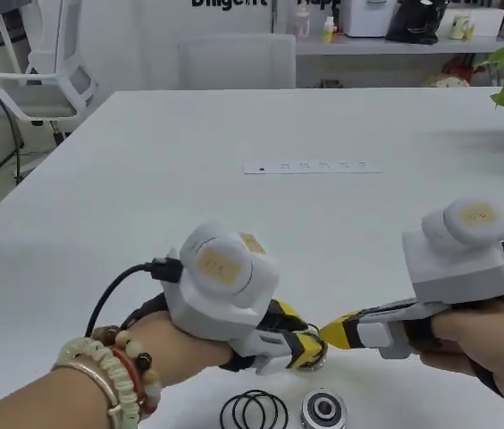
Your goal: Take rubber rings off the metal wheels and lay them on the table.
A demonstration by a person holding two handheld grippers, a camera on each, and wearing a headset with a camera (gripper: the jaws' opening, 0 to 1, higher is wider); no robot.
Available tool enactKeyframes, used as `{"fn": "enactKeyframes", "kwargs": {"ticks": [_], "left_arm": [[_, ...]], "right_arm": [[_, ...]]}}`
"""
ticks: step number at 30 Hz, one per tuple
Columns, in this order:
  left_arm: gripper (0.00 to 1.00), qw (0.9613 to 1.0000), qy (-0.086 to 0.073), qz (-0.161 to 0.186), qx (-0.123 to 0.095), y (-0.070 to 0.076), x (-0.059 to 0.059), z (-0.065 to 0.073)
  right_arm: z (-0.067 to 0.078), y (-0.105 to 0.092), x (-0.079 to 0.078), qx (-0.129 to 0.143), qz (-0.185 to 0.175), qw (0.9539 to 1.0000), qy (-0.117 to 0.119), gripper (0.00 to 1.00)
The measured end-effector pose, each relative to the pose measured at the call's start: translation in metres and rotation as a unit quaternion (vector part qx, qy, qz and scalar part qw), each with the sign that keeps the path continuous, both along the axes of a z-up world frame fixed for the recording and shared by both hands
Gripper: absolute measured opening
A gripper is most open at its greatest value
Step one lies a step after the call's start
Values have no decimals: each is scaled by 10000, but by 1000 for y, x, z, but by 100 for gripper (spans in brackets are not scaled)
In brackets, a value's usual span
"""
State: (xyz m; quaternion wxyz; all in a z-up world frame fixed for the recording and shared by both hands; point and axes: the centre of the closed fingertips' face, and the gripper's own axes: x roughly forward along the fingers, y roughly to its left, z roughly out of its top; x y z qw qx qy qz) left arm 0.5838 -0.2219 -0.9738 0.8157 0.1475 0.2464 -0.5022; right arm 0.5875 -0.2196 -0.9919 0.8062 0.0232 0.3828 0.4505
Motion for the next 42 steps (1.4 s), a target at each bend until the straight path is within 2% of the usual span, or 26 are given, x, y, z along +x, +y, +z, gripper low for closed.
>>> {"fn": "enactKeyframes", "kwargs": {"ticks": [2,5,9,13,16,19,22,26,31,34,37,42], "left_arm": [[22,9999,-11,-47,-135,1,-2,12],[30,9997,-82,-177,-118,4,-6,25],[38,9992,-298,-249,-35,12,-7,45],[43,9981,-502,-308,-158,24,-14,72],[49,9972,-651,-307,-183,38,-21,88],[52,9957,-883,-234,-140,55,-26,98],[56,9954,-929,-38,-222,72,-31,106],[64,9937,-1070,189,-289,96,-41,117],[70,9924,-1072,492,-343,121,-55,118],[73,9907,-1042,695,-529,125,-64,115],[76,9907,-810,874,-656,130,-73,99],[80,9914,-521,1030,-617,137,-87,73]], "right_arm": [[4,0,1,89,-66,9999,11,0],[9,-2,4,192,-170,9997,16,0],[20,0,5,380,-234,9990,-26,0],[33,5,4,588,-249,9979,-78,0],[40,8,2,670,-203,9975,-131,0],[46,12,-1,746,-140,9970,-155,0],[51,17,-5,818,-63,9965,-172,0],[54,24,-11,889,70,9959,-138,0],[54,33,-22,941,295,9951,-29,0],[53,38,-28,929,422,9948,27,0],[49,43,-35,880,573,9944,85,0],[42,49,-46,779,784,9937,176,0]]}}
